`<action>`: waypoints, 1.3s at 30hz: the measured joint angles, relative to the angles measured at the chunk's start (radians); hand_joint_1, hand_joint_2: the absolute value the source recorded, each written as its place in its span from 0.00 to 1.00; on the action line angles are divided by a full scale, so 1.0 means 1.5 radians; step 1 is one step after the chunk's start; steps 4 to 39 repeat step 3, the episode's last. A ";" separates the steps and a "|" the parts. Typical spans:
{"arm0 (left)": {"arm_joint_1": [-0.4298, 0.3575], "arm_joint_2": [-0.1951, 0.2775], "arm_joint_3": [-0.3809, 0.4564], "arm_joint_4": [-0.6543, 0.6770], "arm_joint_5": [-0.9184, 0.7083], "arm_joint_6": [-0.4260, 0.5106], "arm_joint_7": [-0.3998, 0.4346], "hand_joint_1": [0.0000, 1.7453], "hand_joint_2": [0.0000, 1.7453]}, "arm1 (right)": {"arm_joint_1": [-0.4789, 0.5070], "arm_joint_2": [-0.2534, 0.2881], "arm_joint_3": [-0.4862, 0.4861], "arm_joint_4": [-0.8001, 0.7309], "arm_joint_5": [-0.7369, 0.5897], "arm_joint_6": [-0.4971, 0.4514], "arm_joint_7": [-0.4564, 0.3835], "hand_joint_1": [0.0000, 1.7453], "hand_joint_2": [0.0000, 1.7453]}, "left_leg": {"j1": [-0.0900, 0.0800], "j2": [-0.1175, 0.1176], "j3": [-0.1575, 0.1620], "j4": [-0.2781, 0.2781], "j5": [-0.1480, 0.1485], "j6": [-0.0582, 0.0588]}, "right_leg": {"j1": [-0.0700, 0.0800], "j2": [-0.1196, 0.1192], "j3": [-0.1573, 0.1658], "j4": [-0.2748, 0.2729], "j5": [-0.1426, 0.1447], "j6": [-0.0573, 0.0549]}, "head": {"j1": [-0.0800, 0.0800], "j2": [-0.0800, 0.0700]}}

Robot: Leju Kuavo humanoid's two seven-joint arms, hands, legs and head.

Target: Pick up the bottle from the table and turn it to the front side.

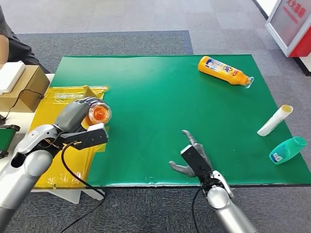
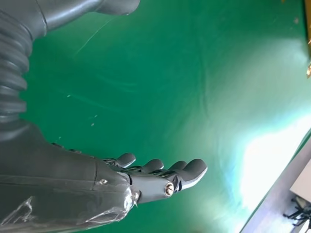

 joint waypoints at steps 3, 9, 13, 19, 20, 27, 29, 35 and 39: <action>-0.022 0.014 -0.018 0.026 0.012 -0.021 0.020 1.00 1.00 | 0.004 0.000 -0.011 0.000 0.002 0.002 -0.001 0.00 1.00 | 0.000 0.000 0.000 0.000 0.000 0.000 | 0.000 0.000 0.000 0.000 0.000 0.000 | 0.000 0.000; -0.022 0.014 -0.018 0.026 0.012 -0.021 0.020 1.00 1.00 | 0.004 0.000 -0.011 0.000 0.002 0.002 -0.001 0.00 1.00 | 0.000 0.000 0.000 0.000 0.000 0.000 | 0.000 0.000 0.000 0.000 0.000 0.000 | 0.000 0.000; -0.022 0.014 -0.018 0.026 0.012 -0.021 0.020 1.00 1.00 | 0.004 0.000 -0.011 0.000 0.002 0.002 -0.001 0.00 1.00 | 0.000 0.000 0.000 0.000 0.000 0.000 | 0.000 0.000 0.000 0.000 0.000 0.000 | 0.000 0.000; -0.022 0.014 -0.018 0.026 0.012 -0.021 0.020 1.00 1.00 | 0.004 0.000 -0.011 0.000 0.002 0.002 -0.001 0.00 1.00 | 0.000 0.000 0.000 0.000 0.000 0.000 | 0.000 0.000 0.000 0.000 0.000 0.000 | 0.000 0.000; -0.022 0.014 -0.018 0.026 0.012 -0.021 0.020 1.00 1.00 | 0.004 0.000 -0.011 0.000 0.002 0.002 -0.001 0.00 1.00 | 0.000 0.000 0.000 0.000 0.000 0.000 | 0.000 0.000 0.000 0.000 0.000 0.000 | 0.000 0.000; -0.022 0.014 -0.018 0.026 0.012 -0.021 0.020 1.00 1.00 | 0.004 0.000 -0.011 0.000 0.002 0.002 -0.001 0.00 1.00 | 0.000 0.000 0.000 0.000 0.000 0.000 | 0.000 0.000 0.000 0.000 0.000 0.000 | 0.000 0.000; -0.022 0.014 -0.018 0.026 0.012 -0.021 0.020 1.00 1.00 | 0.004 0.000 -0.011 0.000 0.002 0.002 -0.001 0.00 1.00 | 0.000 0.000 0.000 0.000 0.000 0.000 | 0.000 0.000 0.000 0.000 0.000 0.000 | 0.000 0.000; -0.022 0.014 -0.018 0.026 0.012 -0.021 0.020 1.00 1.00 | 0.004 0.000 -0.011 0.000 0.002 0.002 -0.001 0.00 1.00 | 0.000 0.000 0.000 0.000 0.000 0.000 | 0.000 0.000 0.000 0.000 0.000 0.000 | 0.000 0.000; -0.022 0.014 -0.018 0.026 0.012 -0.021 0.020 1.00 1.00 | 0.004 0.000 -0.011 0.000 0.002 0.002 -0.001 0.00 1.00 | 0.000 0.000 0.000 0.000 0.000 0.000 | 0.000 0.000 0.000 0.000 0.000 0.000 | 0.000 0.000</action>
